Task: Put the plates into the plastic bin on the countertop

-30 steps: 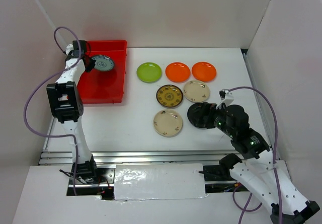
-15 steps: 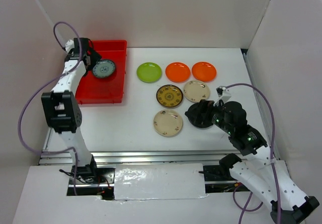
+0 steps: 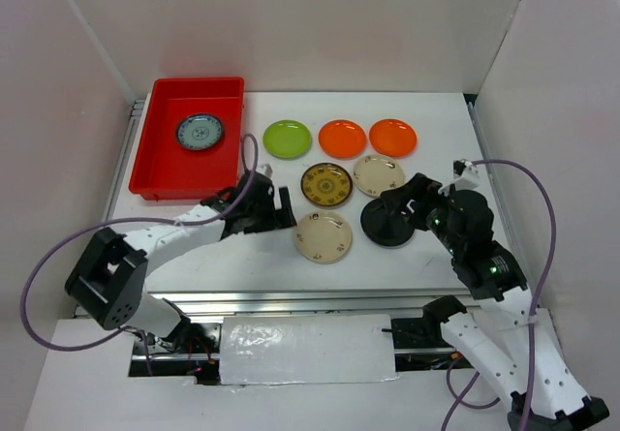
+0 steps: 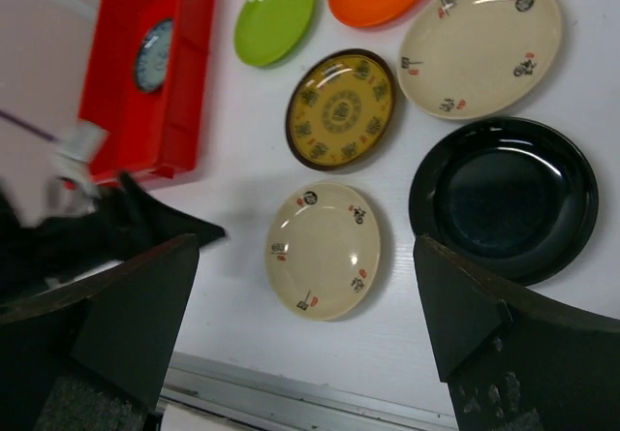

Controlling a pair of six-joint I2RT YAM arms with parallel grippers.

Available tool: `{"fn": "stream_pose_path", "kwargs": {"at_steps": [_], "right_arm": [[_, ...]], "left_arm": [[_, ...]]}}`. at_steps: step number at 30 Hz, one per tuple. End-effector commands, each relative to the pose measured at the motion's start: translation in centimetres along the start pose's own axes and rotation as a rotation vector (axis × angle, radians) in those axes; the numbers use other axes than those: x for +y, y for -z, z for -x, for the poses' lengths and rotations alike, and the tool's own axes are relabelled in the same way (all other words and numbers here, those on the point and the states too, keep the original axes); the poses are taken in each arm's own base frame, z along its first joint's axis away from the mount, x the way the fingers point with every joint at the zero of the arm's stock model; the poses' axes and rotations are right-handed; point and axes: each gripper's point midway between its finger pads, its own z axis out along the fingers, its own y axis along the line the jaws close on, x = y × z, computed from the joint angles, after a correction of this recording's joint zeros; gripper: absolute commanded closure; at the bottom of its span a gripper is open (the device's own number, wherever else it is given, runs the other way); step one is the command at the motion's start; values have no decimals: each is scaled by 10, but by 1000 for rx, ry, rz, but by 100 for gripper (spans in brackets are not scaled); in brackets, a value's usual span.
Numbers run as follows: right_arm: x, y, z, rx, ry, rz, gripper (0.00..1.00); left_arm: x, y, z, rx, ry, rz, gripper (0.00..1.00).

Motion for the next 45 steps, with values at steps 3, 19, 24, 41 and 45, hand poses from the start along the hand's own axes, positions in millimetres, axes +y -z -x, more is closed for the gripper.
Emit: {"fn": "stream_pose_path", "kwargs": {"at_steps": [3,19,24,41,45], "right_arm": [[23,19,13,-39,14,137,0],[8,11,-6,14,-16,104,0],[11,18,2,-6,-15,112,0],[-1,-16,-9,21,-134,94,0],[-1,-15,-11,22,-128,112,0]], "left_arm": [[-11,-20,-40,67,-82,-142,1],[24,-87,-109,269,-9,-70,73],[30,-53,-98,221,-75,79,100],[206,95,205,-517,654,359,100],[238,34,248,-520,692,237,100]]}}
